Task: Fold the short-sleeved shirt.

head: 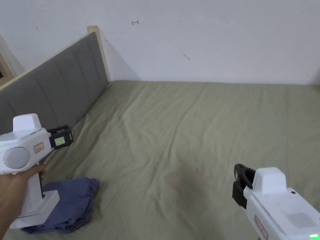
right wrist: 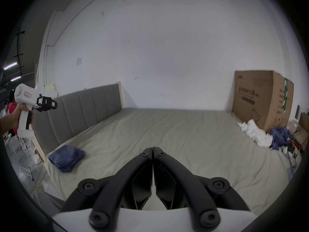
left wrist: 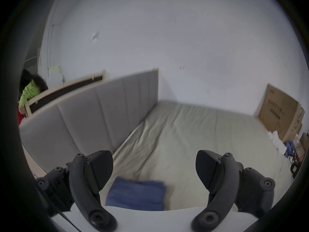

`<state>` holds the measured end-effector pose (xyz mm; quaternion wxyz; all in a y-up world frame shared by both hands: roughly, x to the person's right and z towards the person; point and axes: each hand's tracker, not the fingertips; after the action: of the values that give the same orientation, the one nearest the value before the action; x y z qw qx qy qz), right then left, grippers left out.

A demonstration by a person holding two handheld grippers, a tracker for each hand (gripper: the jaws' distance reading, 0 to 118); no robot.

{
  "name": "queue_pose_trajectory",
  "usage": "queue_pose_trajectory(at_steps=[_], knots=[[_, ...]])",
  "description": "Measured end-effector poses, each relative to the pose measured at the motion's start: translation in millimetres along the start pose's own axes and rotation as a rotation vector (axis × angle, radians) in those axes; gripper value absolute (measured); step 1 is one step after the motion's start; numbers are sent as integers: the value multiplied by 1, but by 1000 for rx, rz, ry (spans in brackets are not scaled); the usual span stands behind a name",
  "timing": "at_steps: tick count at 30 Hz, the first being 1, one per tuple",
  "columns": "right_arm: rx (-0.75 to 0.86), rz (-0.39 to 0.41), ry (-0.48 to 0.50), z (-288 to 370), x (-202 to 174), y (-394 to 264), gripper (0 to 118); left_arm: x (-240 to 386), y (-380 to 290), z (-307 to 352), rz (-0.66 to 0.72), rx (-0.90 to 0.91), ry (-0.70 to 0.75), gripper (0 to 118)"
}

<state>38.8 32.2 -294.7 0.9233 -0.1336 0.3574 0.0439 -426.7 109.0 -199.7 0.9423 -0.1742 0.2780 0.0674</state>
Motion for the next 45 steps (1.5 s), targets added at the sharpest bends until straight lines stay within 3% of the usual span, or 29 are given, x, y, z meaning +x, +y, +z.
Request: queue_pose_trajectory(at_steps=[9,15,21,34,35,36,37,39,40,42,45], knots=[[180,59,-111,69,31,70,0,100,24,96,-44,357,-50,105],[275,94,-192,105,48,83,0,155,8,126,-43,496,-84,105],[311,135,-267,126,55,81,0,189,-18,134,-39,549,-131,101],[306,115,-298,130,53,74,0,217,-45,135,-36,518,-199,99],[304,113,-299,129,56,74,0,216,-46,136,-40,515,-212,95],[305,111,-297,128,57,74,0,215,-47,136,-47,513,-230,81],[303,109,-297,127,55,74,0,215,-48,137,-59,509,-248,65],[304,103,-297,126,57,75,0,218,-47,138,-78,493,-267,19],[304,101,-299,125,57,75,0,217,-48,137,-81,490,-279,9],[306,100,-300,124,56,76,0,217,-48,136,-76,488,-295,0],[306,98,-303,122,58,77,0,219,-48,136,-92,480,-316,0]])
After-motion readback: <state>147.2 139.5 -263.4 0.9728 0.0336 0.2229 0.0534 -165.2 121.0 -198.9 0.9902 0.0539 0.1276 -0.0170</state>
